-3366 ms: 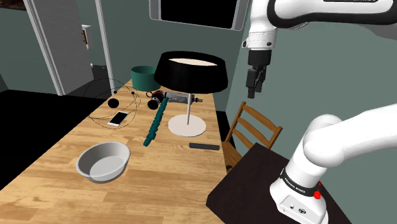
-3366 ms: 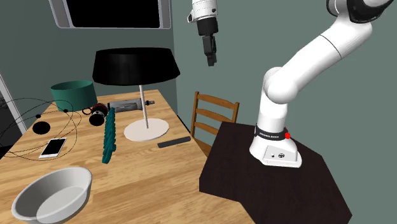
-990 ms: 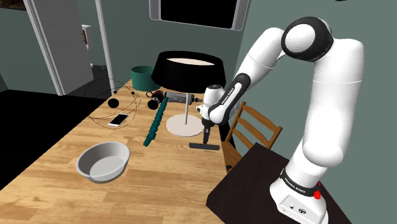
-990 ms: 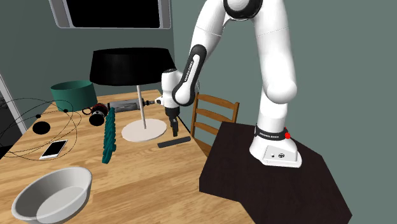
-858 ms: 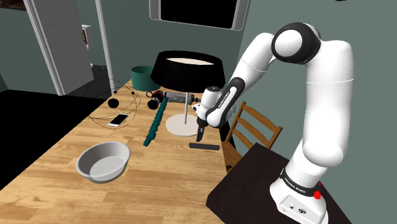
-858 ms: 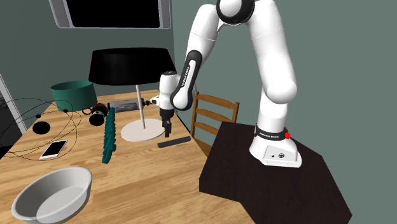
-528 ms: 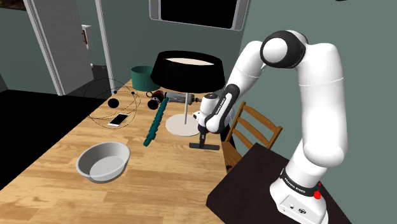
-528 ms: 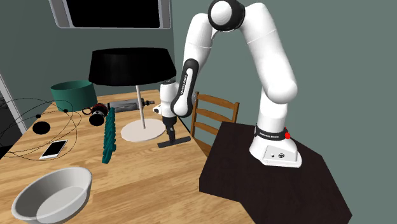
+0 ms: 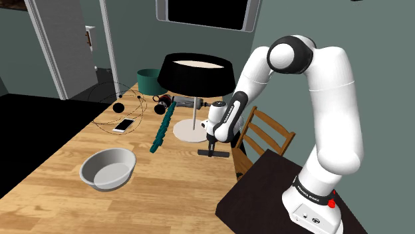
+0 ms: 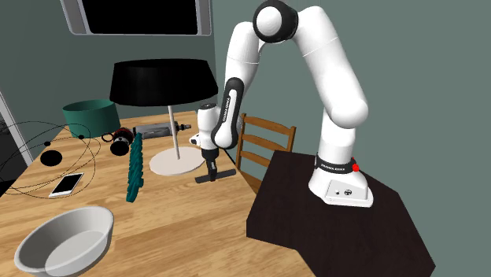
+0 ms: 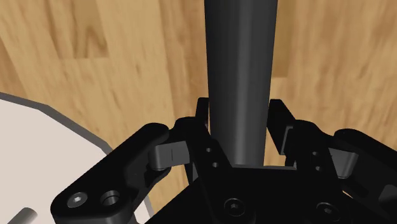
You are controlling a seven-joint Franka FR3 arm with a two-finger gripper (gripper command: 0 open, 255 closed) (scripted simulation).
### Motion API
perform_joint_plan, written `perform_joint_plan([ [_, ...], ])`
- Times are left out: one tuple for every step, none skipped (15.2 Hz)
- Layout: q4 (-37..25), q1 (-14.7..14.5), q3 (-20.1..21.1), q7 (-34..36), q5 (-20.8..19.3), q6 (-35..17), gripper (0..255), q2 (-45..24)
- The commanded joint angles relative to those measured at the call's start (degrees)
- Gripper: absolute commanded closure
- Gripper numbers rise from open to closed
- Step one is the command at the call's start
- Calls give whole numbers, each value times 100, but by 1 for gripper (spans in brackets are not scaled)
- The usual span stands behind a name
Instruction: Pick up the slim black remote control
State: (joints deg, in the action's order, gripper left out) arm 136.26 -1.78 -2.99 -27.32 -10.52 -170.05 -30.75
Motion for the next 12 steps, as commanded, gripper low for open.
perform_joint_plan([
  [-27,2,-9,6,3,-26,255,-47],
  [-19,6,-10,2,2,-31,255,-44],
  [-16,2,-10,6,2,-32,255,-42],
  [-10,0,-11,8,2,-30,255,-34],
  [-11,0,-10,8,2,-28,255,-33],
  [-20,28,-3,-15,3,-15,255,-28],
  [12,38,8,-24,7,43,255,61],
  [43,49,20,-35,12,101,255,150],
  [71,60,32,-46,18,162,255,239],
  [99,70,44,-57,25,222,255,327],
  [126,81,57,-68,33,284,255,415],
  [151,92,70,-80,41,346,255,503],
])
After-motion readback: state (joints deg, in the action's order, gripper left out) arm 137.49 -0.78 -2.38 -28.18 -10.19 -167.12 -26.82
